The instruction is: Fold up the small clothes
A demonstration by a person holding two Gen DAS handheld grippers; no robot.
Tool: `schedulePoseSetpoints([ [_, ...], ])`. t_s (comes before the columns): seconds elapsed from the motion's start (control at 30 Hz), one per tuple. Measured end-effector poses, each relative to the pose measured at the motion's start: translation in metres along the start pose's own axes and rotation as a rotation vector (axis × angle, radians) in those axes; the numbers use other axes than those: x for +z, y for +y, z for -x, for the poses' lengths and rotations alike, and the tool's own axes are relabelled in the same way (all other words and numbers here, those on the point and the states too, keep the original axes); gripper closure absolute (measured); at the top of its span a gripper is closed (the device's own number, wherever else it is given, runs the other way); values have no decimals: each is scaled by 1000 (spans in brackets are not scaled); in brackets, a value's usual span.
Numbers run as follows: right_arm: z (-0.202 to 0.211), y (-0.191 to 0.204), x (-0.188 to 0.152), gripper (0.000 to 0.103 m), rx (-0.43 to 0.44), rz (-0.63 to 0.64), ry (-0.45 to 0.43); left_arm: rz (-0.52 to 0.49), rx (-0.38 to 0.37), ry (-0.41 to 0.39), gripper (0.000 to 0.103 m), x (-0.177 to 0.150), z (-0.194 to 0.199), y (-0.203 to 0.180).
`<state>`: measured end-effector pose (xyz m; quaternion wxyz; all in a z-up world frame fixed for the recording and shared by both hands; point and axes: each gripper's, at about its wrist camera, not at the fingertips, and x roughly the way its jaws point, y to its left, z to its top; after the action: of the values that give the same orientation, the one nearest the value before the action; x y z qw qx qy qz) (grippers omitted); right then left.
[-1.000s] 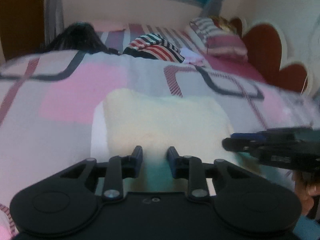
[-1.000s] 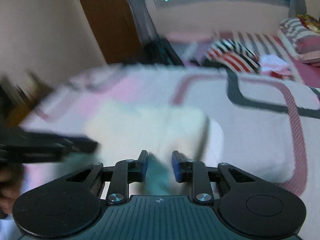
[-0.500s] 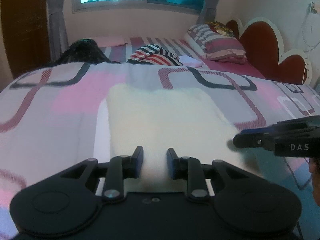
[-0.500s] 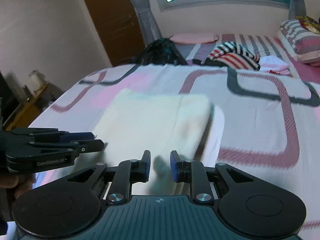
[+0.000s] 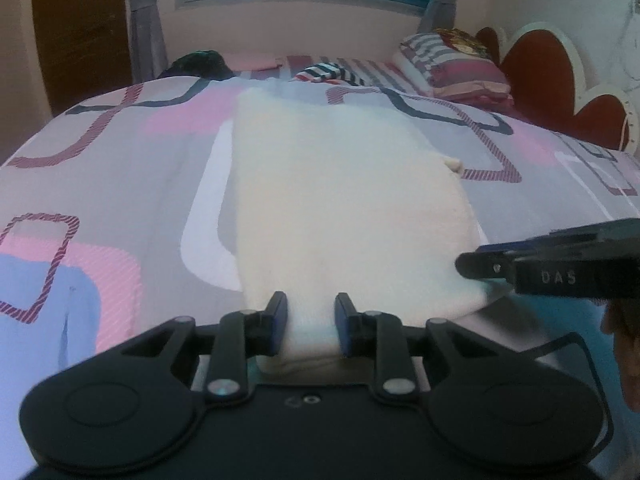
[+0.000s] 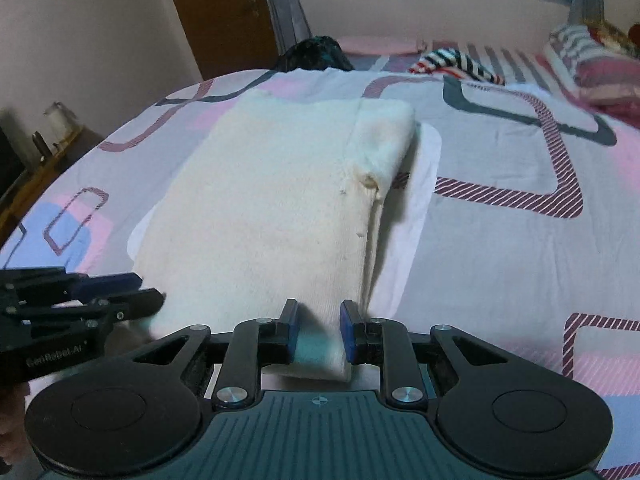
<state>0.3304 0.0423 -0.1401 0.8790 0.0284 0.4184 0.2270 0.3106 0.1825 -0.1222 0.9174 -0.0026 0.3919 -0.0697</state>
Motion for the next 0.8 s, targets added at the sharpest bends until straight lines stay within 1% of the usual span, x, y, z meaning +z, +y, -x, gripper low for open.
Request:
schedulePoseSetpoints([
  [0.1, 14, 1, -6, 81, -11, -5, 10, -3, 21, 6, 78, -5, 8, -5],
  [0.17, 21, 1, -19, 81, -19, -18, 28, -6, 34, 6, 78, -16, 16, -9],
  [0.23, 22, -1, -31, 81, -8, -13, 48, -33, 60, -3, 78, -24, 20, -14],
  [0.3, 30, -2, -34, 81, -16, -26, 50, -9, 68, -2, 79, -27, 28, -14],
  [0.37, 50, 2, -38, 81, -32, -37, 19, 44, 38, -21, 79, -34, 49, -11],
  [0.43, 84, 10, -51, 80, -19, -44, -32, 63, 41, -51, 77, -49, 80, -17],
  [0.47, 99, 15, -59, 80, -9, -47, -48, 65, 38, -67, 74, -58, 97, -22],
  [0.5, 121, 23, -70, 81, 8, -39, -61, 67, 41, -79, 74, -66, 116, -26],
  [0.57, 162, 37, -91, 81, 11, -30, -97, 72, 28, -105, 73, -84, 162, -36],
  [0.63, 209, 50, -112, 81, 22, -47, -128, 67, 37, -156, 71, -102, 207, -48],
  [0.7, 252, 66, -132, 81, 11, -60, -181, 63, 52, -187, 69, -120, 244, -61],
  [0.77, 284, 79, -150, 81, -5, -68, -201, 62, 58, -203, 68, -134, 272, -73],
  [0.8, 295, 86, -156, 80, -17, -60, -209, 57, 60, -208, 63, -139, 285, -78],
])
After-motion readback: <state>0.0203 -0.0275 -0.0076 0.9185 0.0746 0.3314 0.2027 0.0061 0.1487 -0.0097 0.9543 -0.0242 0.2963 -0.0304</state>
